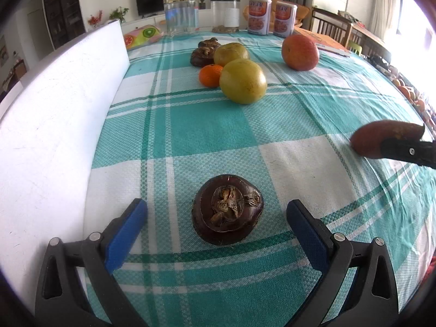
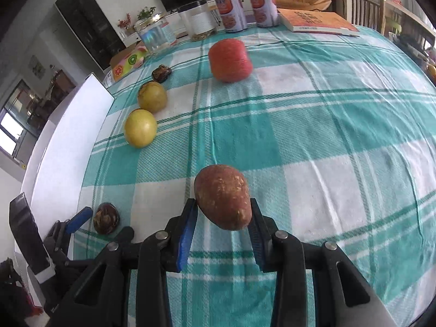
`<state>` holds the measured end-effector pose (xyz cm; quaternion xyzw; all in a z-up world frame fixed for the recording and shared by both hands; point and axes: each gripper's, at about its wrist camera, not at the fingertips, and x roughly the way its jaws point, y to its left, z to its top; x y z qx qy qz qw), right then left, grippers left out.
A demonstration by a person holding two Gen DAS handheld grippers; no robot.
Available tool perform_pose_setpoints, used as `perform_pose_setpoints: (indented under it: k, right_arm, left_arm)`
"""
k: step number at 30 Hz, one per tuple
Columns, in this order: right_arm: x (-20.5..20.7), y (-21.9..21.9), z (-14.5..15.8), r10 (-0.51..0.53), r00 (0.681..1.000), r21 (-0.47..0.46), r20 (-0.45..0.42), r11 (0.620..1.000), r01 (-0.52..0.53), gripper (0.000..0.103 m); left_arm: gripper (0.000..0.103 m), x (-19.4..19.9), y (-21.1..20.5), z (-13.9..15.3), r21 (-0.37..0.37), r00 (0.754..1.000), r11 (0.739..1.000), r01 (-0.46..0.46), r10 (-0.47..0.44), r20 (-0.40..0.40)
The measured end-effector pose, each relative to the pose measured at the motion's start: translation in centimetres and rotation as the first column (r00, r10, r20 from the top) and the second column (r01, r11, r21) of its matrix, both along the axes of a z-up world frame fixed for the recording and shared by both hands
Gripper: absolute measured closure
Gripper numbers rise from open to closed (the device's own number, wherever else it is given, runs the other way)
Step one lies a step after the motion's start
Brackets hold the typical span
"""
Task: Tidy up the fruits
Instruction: 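Grasp the second sweet potato with the right tool and lift it, then grasp the dark brown round fruit with the left tool while the right tool holds the sweet potato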
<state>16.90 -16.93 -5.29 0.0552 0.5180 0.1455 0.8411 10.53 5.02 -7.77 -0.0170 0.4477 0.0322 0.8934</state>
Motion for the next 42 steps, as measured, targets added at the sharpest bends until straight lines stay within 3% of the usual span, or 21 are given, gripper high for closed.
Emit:
perform_pose_setpoints:
  k: [4,9,11,17,23,28,30,32,36,40,42]
  right_arm:
    - [-2.6,-1.0,-0.8,-0.043,0.998,-0.054,0.041,0.998,0.045,0.066]
    - [-3.8,-0.7,-2.2,-0.065,0.994,-0.048,0.083,0.996,0.069,0.064]
    - [-4.1,-0.7,-2.4,-0.072,0.991,-0.015,0.113,0.997,0.074,0.053]
    - [-4.6,0.1,-2.6,-0.043,0.988,-0.01,0.151,0.999,0.045,0.035]
    - [-4.8,1.4,-2.9,-0.009,0.986,-0.063,0.168,0.998,0.02,0.024]
    - [-5.0,1.6,-2.9,0.003,0.985,-0.076,0.17,0.997,0.011,0.021]
    - [-4.9,0.9,-2.8,-0.015,0.986,-0.022,0.165,1.0,0.019,0.021]
    - [-4.9,-0.8,-2.6,-0.055,0.987,0.102,0.149,0.994,0.04,0.022]
    - [-5.0,-4.9,-2.8,-0.186,0.978,0.334,0.097,0.931,0.144,0.021]
    - [-4.8,-7.1,-3.3,-0.256,0.965,0.445,0.05,0.871,0.208,0.022]
    - [-4.8,-6.9,-2.9,-0.246,0.967,0.448,0.064,0.873,0.193,0.022]
  left_arm:
    - [0.001,0.0,0.0,0.0,0.0,1.0,1.0,0.0,0.0,0.0]
    - [0.001,0.0,0.0,0.0,0.0,1.0,1.0,0.0,0.0,0.0]
    - [0.001,0.0,0.0,0.0,0.0,1.0,1.0,0.0,0.0,0.0]
    - [0.001,0.0,0.0,0.0,0.0,1.0,1.0,0.0,0.0,0.0]
    - [0.001,0.0,0.0,0.0,0.0,1.0,1.0,0.0,0.0,0.0]
    - [0.001,0.0,0.0,0.0,-0.001,1.0,1.0,0.0,0.0,0.0]
    - [0.001,0.0,0.1,0.0,-0.006,1.0,1.0,0.002,-0.002,0.0]
    - [0.001,0.0,0.2,0.2,-0.036,0.999,0.998,0.042,-0.042,-0.017]
    - [0.001,-1.0,1.2,0.8,-0.179,0.997,0.981,0.078,-0.082,-0.014]
    - [0.005,-1.0,-0.4,0.9,-0.109,0.993,0.987,0.117,-0.12,-0.023]
    - [0.018,-0.9,-1.5,0.9,-0.039,0.992,0.992,0.122,-0.123,-0.024]
